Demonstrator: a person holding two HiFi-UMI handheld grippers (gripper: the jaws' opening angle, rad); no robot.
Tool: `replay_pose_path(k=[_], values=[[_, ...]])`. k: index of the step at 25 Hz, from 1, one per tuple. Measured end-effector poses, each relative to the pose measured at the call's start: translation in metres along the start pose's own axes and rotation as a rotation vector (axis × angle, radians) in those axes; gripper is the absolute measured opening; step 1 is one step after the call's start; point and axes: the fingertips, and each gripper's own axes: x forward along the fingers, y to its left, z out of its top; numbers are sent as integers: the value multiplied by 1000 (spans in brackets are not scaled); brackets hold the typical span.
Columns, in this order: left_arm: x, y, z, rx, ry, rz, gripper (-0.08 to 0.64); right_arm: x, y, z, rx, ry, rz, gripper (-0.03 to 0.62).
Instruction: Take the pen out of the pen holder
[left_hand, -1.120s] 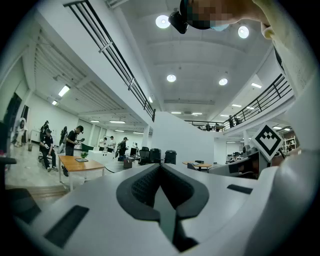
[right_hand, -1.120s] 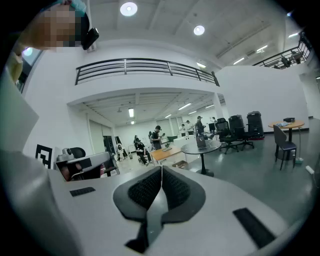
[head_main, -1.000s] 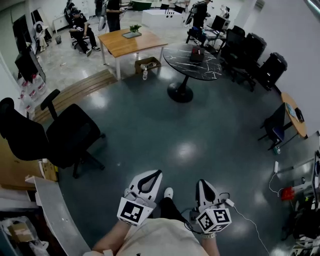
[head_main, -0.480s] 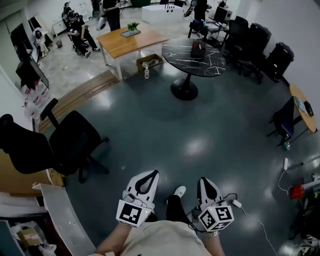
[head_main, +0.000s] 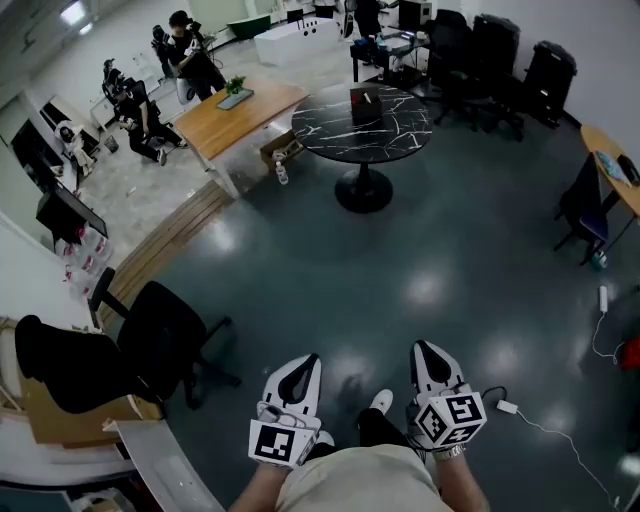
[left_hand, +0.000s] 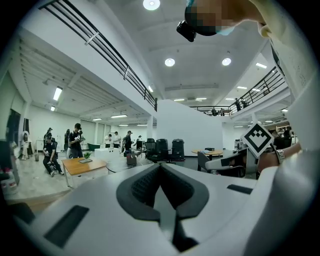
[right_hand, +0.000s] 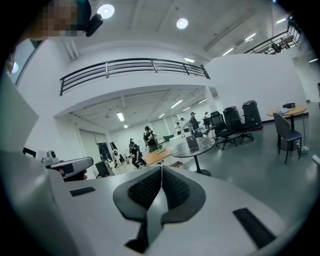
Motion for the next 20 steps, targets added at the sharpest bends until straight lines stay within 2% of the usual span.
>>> replay_pose_path(k=[3, 5, 9, 14, 20], values=[[25, -14, -8, 47, 68, 1, 11, 12, -27, 17, 7, -16, 12, 18], [40, -25, -9, 48, 77, 2, 12, 16, -38, 25, 5, -19, 32, 18], [66, -46, -11, 28, 76, -9, 11, 12, -59, 35, 6, -22, 24, 18], [103, -67, 1, 50, 48, -69, 11, 5, -90, 44, 19, -25, -27, 18], [153, -67, 5, 53, 10, -106, 11, 15, -124, 55, 31, -44, -101, 18]])
